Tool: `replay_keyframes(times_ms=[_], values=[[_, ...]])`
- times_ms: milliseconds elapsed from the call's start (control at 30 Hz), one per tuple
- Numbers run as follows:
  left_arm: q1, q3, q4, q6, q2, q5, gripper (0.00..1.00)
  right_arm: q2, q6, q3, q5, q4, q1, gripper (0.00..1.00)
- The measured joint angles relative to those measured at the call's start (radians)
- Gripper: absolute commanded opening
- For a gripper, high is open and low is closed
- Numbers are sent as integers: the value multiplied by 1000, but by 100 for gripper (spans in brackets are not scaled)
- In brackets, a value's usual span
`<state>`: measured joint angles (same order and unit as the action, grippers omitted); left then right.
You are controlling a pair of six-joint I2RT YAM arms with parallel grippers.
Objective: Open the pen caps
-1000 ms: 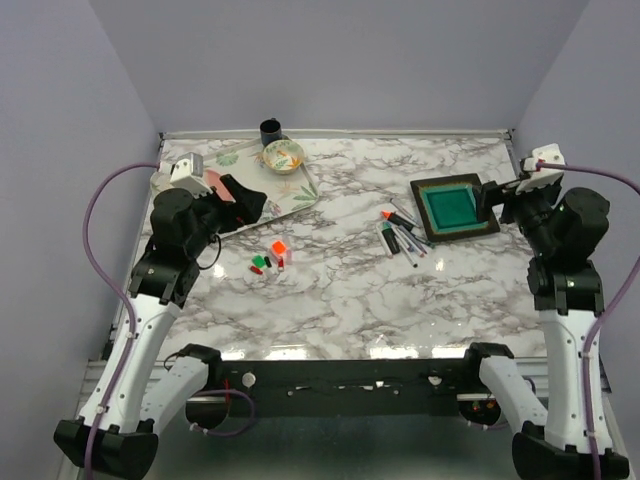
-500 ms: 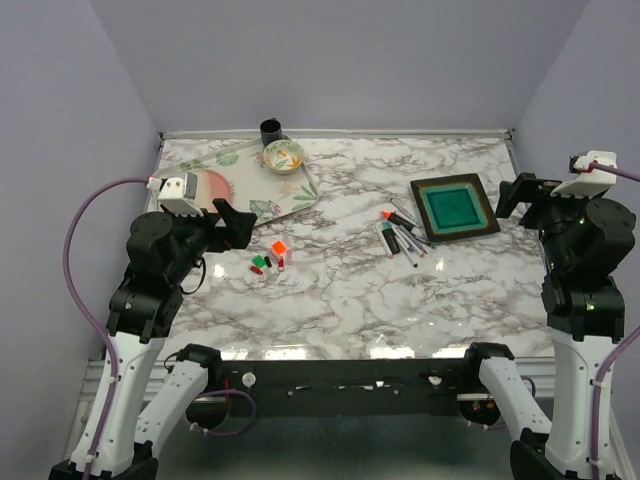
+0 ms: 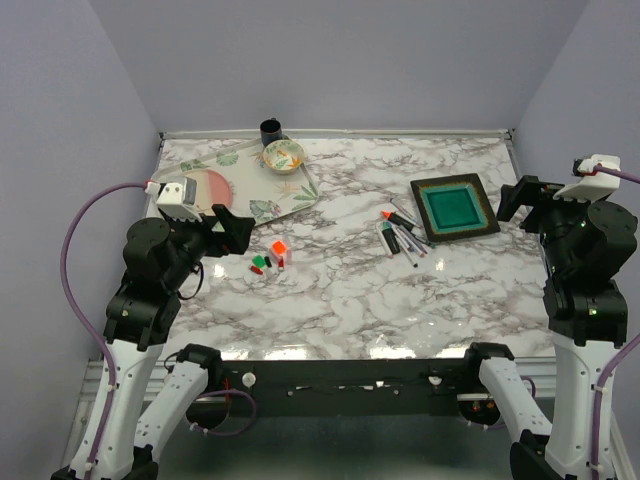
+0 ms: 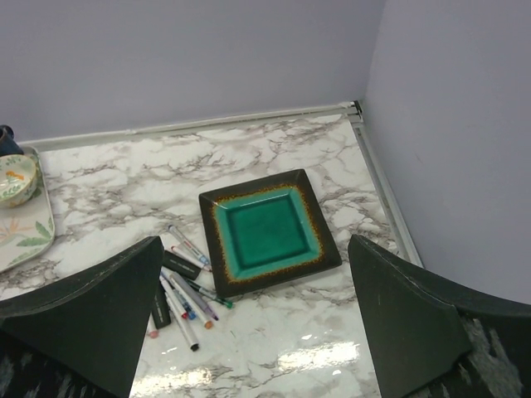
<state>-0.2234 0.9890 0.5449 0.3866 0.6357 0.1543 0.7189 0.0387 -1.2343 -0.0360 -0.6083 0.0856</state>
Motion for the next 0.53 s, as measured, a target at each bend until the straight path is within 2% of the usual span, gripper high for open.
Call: replay_keyframes(times_ms=[533], values=[[0, 0, 4, -8, 0, 0, 99, -11, 6, 0, 4, -18, 0, 100]])
